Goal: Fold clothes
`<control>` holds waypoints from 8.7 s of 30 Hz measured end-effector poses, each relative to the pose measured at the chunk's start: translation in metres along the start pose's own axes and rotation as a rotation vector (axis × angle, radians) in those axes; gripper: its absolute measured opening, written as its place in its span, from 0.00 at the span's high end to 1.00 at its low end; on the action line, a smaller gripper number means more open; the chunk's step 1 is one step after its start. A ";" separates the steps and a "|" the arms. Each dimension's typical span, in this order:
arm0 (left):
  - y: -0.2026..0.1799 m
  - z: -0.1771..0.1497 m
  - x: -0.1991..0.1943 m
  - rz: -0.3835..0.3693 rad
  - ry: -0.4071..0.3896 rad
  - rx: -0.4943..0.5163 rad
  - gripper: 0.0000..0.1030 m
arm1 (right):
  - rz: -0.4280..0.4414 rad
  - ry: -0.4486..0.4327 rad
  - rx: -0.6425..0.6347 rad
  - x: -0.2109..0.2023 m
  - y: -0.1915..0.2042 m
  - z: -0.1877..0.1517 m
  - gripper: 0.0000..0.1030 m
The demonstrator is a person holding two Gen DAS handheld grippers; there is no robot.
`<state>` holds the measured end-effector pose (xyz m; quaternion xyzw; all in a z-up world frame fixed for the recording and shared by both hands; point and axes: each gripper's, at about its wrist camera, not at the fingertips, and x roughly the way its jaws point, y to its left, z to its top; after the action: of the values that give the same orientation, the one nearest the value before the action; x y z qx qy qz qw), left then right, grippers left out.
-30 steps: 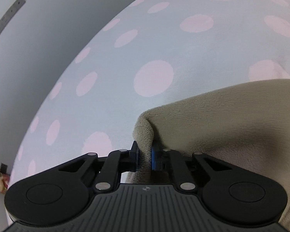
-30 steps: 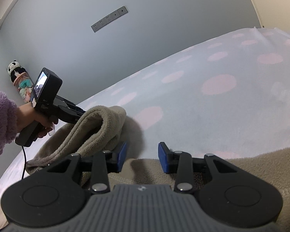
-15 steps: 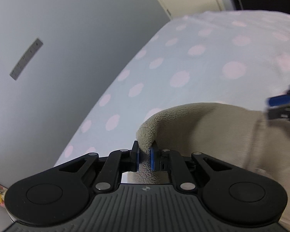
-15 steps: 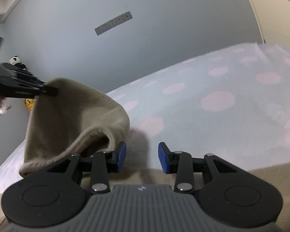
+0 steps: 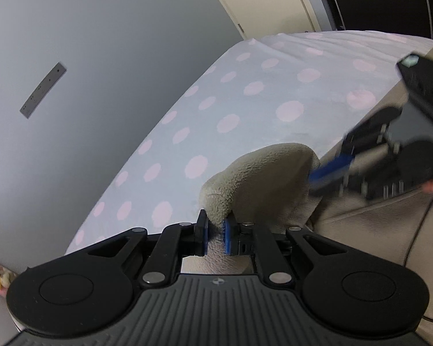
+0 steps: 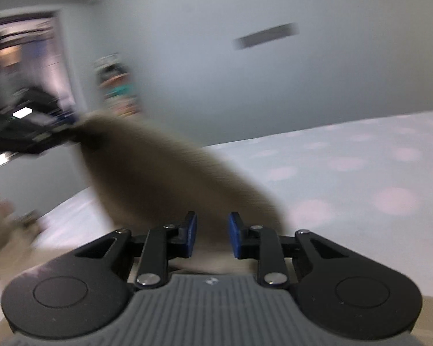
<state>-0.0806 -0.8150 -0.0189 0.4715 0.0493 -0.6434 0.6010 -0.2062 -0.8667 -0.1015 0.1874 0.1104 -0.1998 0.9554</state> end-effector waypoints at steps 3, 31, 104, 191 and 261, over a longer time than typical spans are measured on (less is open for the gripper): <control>-0.007 -0.003 -0.005 -0.013 -0.003 -0.013 0.92 | 0.098 0.073 -0.023 0.022 0.011 -0.009 0.77; -0.094 -0.122 0.026 -0.270 0.129 -0.127 0.93 | -0.203 0.223 0.004 0.059 -0.031 -0.023 1.00; -0.072 -0.162 -0.036 -0.212 0.062 -0.475 0.60 | -0.400 0.145 -0.185 -0.010 -0.009 -0.012 0.41; -0.058 -0.318 -0.155 0.145 0.128 -1.300 0.78 | -0.314 0.400 0.049 -0.073 0.199 -0.096 0.65; 0.094 -0.309 -0.298 0.683 -0.309 -0.918 0.79 | -0.348 0.428 -0.109 -0.018 0.297 -0.072 0.60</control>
<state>0.1154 -0.4294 0.0565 0.0532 0.0798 -0.3877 0.9168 -0.1062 -0.5794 -0.0688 0.1517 0.3508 -0.3105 0.8703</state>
